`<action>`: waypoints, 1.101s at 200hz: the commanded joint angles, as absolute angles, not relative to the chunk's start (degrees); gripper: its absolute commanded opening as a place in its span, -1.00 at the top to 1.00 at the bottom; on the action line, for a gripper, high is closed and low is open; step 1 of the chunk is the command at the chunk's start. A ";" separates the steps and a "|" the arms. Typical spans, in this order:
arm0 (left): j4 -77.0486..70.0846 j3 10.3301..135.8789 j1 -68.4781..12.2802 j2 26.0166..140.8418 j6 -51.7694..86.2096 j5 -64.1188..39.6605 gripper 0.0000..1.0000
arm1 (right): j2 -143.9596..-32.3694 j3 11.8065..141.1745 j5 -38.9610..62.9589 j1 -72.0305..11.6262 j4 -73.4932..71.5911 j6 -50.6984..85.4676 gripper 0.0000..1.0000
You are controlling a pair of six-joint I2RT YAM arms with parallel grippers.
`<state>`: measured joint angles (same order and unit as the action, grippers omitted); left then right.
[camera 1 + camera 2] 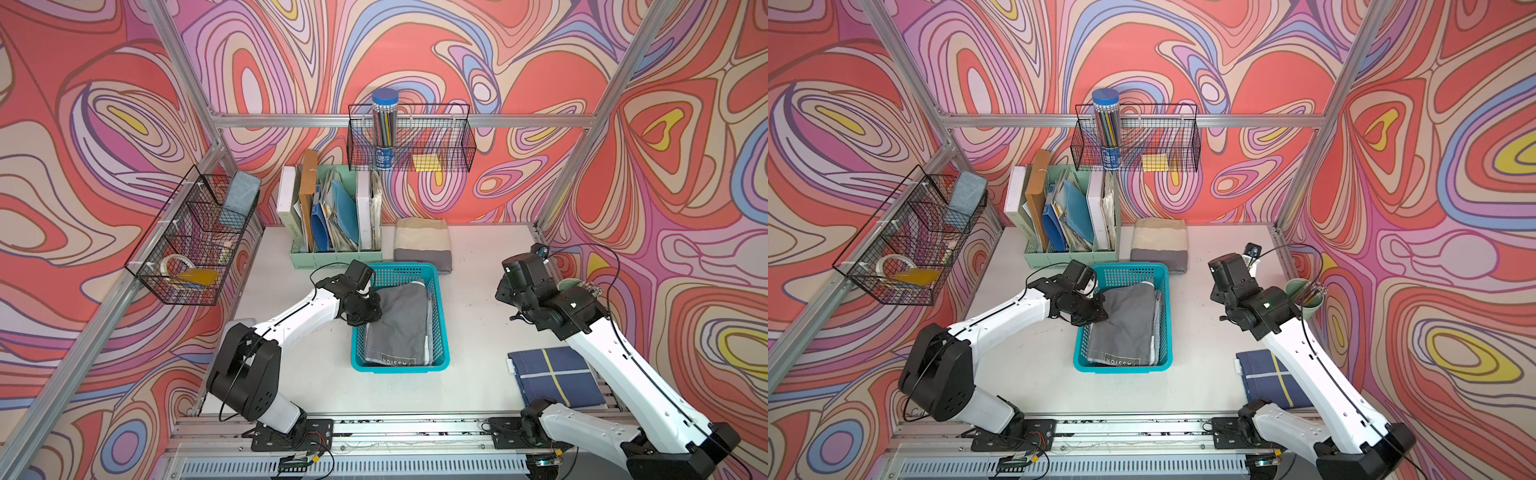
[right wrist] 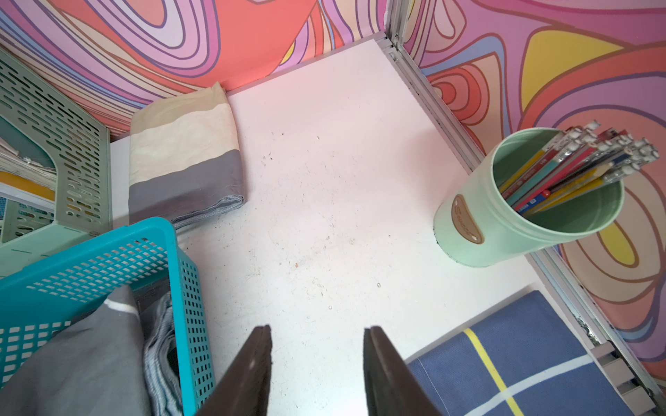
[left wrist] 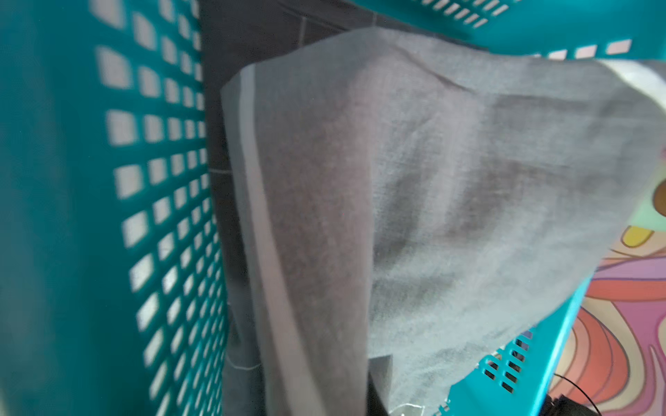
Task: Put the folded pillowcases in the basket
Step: Place the pillowcase in the basket.
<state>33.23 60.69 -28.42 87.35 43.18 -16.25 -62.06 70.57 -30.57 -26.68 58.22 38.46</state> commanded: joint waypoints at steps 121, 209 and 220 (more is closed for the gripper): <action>33.54 65.84 -32.25 95.93 40.34 -11.19 -0.35 | -62.14 72.24 -27.43 -26.48 57.16 36.49 0.11; 44.74 78.72 -33.66 81.78 34.91 -5.60 -0.98 | -67.81 68.35 -12.49 -28.40 47.00 34.61 0.63; 46.31 78.42 -33.21 80.84 35.20 -4.97 -0.98 | -70.86 69.18 -13.44 -31.80 46.37 34.88 0.84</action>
<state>40.01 78.24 -33.50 83.61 36.40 -9.23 -65.91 69.87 -19.11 -27.22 51.27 35.07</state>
